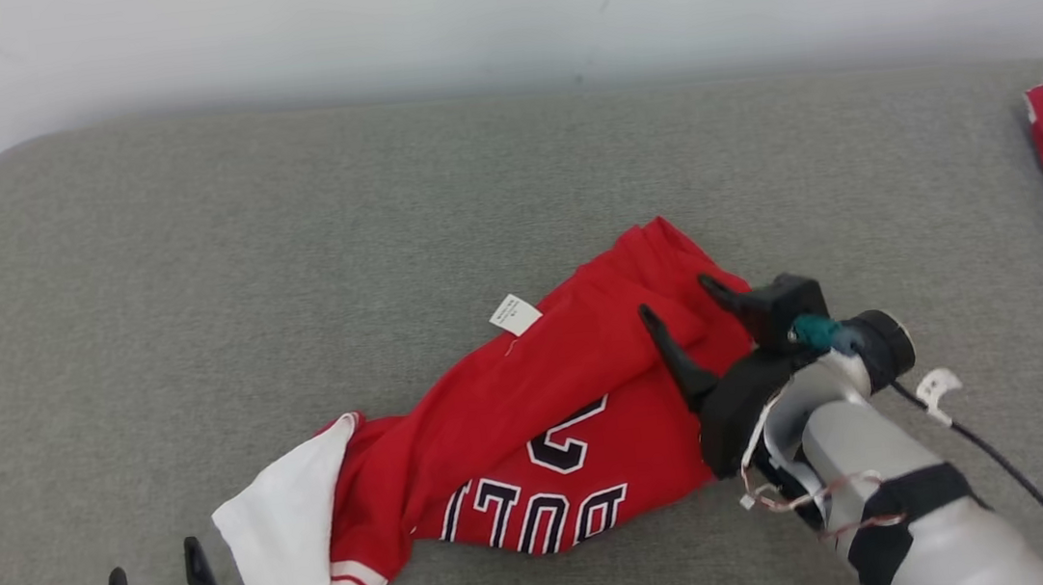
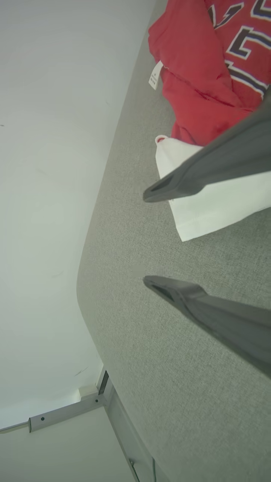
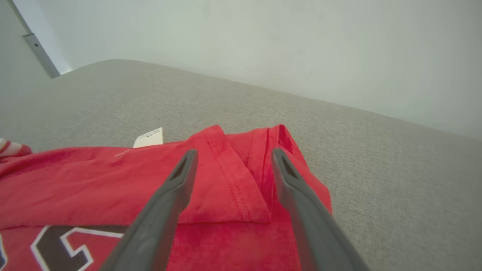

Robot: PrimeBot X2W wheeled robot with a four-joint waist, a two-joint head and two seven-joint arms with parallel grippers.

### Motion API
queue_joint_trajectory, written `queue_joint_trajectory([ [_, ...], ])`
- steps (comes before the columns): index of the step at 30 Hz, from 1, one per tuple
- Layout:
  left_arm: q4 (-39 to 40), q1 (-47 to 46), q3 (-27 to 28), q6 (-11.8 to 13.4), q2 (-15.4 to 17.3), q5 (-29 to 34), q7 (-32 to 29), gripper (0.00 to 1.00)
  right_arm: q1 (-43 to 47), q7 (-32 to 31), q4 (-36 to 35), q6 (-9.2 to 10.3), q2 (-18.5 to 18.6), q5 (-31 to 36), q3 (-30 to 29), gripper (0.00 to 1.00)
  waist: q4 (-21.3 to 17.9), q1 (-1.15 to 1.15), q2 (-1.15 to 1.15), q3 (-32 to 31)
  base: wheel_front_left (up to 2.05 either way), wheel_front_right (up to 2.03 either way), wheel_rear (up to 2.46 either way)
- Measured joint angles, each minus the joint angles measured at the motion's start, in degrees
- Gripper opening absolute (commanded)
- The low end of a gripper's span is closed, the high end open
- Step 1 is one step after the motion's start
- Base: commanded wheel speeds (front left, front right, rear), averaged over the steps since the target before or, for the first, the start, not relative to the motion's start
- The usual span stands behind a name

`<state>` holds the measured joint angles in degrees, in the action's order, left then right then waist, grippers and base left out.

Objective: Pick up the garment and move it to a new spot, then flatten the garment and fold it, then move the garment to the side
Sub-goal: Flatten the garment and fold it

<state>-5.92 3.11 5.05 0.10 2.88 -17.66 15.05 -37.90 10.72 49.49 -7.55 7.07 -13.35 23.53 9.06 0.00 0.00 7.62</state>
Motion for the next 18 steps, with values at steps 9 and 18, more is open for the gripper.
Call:
queue_joint_trajectory([
  [9, -0.66, -0.55, -1.62, 0.49, -0.02, -0.60, 0.00, 1.00, -6.62, -8.12, 11.99, 0.00, 1.23, -10.13, 7.59, 0.39, 4.50, 0.00, 0.00, 0.16, 0.00, 0.00, 0.00],
  [18, -0.91, 0.62, -1.12, 0.97, -0.03, -1.34, 0.00, 1.00, -7.77, 0.25, 10.65, 0.00, 4.72, -16.81, 13.10, 0.00, 4.01, 0.00, 0.00, -1.45, 0.00, 0.00, 0.00],
])
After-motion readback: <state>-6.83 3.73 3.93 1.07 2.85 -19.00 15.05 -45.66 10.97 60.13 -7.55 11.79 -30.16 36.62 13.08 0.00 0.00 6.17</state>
